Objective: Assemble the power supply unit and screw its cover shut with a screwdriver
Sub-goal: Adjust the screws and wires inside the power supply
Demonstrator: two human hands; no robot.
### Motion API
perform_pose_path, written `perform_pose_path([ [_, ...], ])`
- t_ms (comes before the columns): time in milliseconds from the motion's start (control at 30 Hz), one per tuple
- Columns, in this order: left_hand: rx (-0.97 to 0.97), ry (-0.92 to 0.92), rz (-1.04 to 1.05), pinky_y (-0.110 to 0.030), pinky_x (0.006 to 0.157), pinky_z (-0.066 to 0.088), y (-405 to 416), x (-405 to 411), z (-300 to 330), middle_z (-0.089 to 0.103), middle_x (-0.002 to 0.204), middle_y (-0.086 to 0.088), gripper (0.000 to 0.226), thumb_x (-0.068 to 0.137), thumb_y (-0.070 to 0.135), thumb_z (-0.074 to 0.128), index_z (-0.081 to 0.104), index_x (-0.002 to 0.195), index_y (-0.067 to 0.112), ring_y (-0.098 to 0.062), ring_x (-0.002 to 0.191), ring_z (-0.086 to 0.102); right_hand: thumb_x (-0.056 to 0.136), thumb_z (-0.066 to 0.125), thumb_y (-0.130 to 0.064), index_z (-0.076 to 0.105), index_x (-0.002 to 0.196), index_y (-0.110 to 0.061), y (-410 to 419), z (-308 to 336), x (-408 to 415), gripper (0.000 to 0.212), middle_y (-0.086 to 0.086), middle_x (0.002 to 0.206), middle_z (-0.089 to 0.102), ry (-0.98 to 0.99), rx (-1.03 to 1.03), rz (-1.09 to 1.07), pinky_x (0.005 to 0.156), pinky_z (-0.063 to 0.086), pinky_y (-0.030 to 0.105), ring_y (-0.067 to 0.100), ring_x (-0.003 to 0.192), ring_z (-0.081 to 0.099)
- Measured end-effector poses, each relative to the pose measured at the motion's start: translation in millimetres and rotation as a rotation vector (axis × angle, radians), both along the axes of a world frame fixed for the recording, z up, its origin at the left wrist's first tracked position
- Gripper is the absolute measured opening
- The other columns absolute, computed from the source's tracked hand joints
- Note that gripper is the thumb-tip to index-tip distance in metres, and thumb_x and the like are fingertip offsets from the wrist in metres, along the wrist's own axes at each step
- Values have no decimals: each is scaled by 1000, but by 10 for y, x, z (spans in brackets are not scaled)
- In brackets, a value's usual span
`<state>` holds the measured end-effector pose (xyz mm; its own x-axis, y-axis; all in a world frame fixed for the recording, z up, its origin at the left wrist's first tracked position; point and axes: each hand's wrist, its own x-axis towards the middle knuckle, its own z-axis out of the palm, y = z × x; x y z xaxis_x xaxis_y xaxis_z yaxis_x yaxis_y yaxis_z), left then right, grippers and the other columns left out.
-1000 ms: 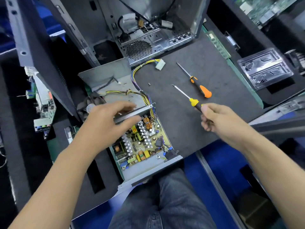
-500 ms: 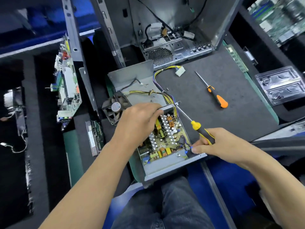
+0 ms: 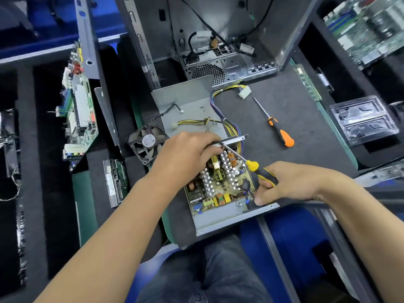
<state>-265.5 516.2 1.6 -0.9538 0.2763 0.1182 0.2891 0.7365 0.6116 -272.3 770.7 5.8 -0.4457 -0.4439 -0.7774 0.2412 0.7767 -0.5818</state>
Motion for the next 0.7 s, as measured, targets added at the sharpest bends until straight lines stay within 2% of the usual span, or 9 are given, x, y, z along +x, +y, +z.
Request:
perform_pose_path([
  [100, 65, -87, 1, -39, 86, 56, -154, 9, -24, 76, 104, 6, 30, 92, 36, 69, 74, 117, 20, -14, 96, 70, 64, 76, -40, 38, 66, -22, -1, -38, 10, 42, 1, 74, 52, -22, 25, -29, 68, 41, 31, 17, 65, 43],
  [167, 146, -89, 98, -25, 88, 53, -318, 73, -61, 74, 100, 17, 26, 95, 34, 66, 75, 115, 20, -1, 95, 68, 65, 77, -35, 40, 64, -23, 5, -49, 14, 39, 1, 74, 53, -67, -6, -64, 63, 44, 25, 16, 63, 43],
  [233, 224, -67, 255, -20, 85, 53, -501, 157, -118, 71, 95, 24, 22, 99, 28, 59, 76, 110, 19, 1, 91, 68, 66, 77, -33, 41, 64, -23, 9, -54, 15, 38, 2, 75, 54, -86, -21, -61, 63, 47, 26, 16, 64, 45],
  [300, 265, -75, 384, -19, 85, 55, -663, 228, -183, 73, 94, 21, 20, 100, 19, 57, 75, 108, 21, 1, 90, 70, 65, 76, -35, 41, 65, -22, 11, -74, 2, 38, 3, 75, 54, -63, -3, -33, 66, 45, 31, 18, 67, 45],
  [400, 210, -72, 446, -15, 85, 53, -787, 252, -239, 73, 93, 20, 23, 98, 11, 60, 74, 104, 28, 3, 89, 69, 64, 74, -34, 41, 66, -21, 10, -95, -9, 36, 3, 73, 53, -54, -16, -23, 65, 44, 32, 18, 67, 46],
  [533, 62, -46, 264, -21, 89, 50, -687, -19, -200, 70, 94, 13, 16, 93, 7, 68, 78, 104, 13, -4, 90, 66, 71, 77, -34, 42, 66, -21, 58, -114, 18, 38, 0, 70, 50, -54, -59, -21, 60, 40, 29, 16, 62, 42],
  [633, -34, -197, 56, -33, 96, 48, -511, -380, -107, 74, 99, 3, 14, 93, 16, 71, 79, 104, 14, -18, 99, 65, 70, 78, -43, 50, 73, -17, 91, -133, 40, 39, -6, 68, 50, -4, -60, -1, 62, 39, 26, 11, 62, 43],
  [700, -128, -275, -38, -32, 99, 44, -409, -602, -102, 75, 106, 0, 16, 94, 21, 69, 79, 107, 17, -20, 106, 63, 69, 79, -48, 60, 80, -18, 117, -131, 60, 37, -11, 68, 55, -16, -86, -23, 64, 41, 19, 7, 64, 48],
])
